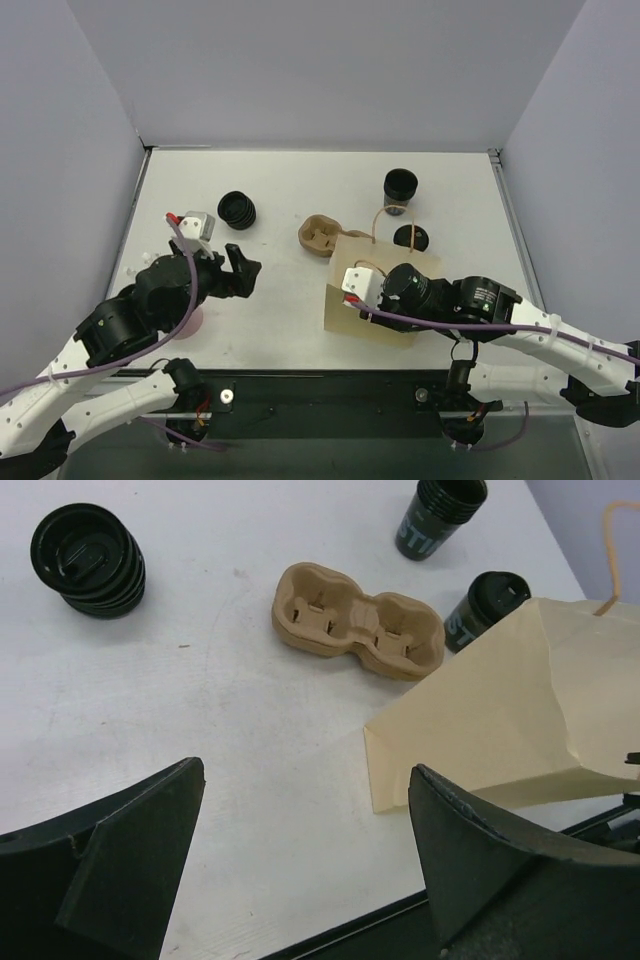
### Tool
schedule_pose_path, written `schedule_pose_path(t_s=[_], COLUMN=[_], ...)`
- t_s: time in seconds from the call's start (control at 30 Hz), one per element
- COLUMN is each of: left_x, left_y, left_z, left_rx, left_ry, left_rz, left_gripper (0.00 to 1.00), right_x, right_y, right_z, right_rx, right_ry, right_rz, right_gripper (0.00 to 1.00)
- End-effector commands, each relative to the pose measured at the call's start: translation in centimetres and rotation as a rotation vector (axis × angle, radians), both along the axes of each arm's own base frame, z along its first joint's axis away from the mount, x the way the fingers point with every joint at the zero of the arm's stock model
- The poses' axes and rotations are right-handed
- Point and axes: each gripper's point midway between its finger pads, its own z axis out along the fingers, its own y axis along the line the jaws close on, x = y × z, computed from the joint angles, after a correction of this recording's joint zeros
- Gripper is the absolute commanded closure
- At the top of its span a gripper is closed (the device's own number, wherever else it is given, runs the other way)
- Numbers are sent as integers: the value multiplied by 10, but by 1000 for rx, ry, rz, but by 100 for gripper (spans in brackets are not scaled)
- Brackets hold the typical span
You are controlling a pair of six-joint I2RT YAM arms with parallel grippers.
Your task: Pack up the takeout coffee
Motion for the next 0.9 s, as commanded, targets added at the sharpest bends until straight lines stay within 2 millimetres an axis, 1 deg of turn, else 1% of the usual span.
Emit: schedule_pose_path(t_s=[0.0,0.03,0.07,0.1,0.13,0.17,0.2,0.23,0.27,0.3,0.33,0.37,0.4,0.43,0.47,0.5,0.57,0.6,0.67,0.7,0.73,0.8,0.83,0.87], left_x=[18,23,26,27,32,34,35,37,38,38,39,43,45,49,52,57,66,70,76,79,80,83,83,84], left_y=[2,-2,-3,-2,-4,-5,-8,-15,-18,-18,-18,-18,-13,-13,-11,-6,-10,-9,-13,-21,-20,-23,-23,-24], left_z=[2,-1,7,7,8,16,18,18,19,25,25,24,32,33,34,40,37,35,25,27,16,15,13,17], left_rx=[36,61,56,70,70,50,34,9,-4,-18,-35,-26,-35,-27,-23,-33,-17,-29,-22,-48,-29,-47,-51,-60], left_ry=[10,20,12,20,33,31,37,58,66,69,86,94,93,95,92,88,102,122,148,138,139,126,136,137], left_rz=[102,106,118,130,160,168,172,171,173,181,204,227,248,263,273,294,277,273,252,220,214,201,189,182], left_gripper=[7,7,7,7,7,7,7,7,4,4,3,3,3,3,3,3,3,3,3,3,3,3,3,3], right_x=[8,8,7,5,2,1,-1,-5,-10,-13,-15,-15,-17,-14,-8,-7,-2,-3,-3,-4,-4,-1,1,2], right_y=[2,4,5,7,9,9,11,13,16,18,21,23,25,26,25,26,25,26,28,29,30,32,36,39], right_z=[10,15,19,22,30,34,39,49,53,58,62,76,82,91,106,117,127,132,124,113,102,87,77,73], right_rx=[26,53,73,95,135,155,181,229,273,311,346,399,460,508,583,651,702,724,698,664,614,553,510,488], right_ry=[-36,-31,-31,-18,-2,9,23,39,77,105,131,146,190,198,197,226,226,239,249,254,249,236,234,234], right_rz=[-78,-86,-92,-86,-104,-114,-121,-122,-148,-168,-196,-227,-295,-341,-416,-475,-533,-542,-545,-547,-537,-537,-537,-539], right_gripper=[61,58,53,46,44,42,39,37,31,22,22,22,24,26,27,27,27,28,32,35,37,38,38,39])
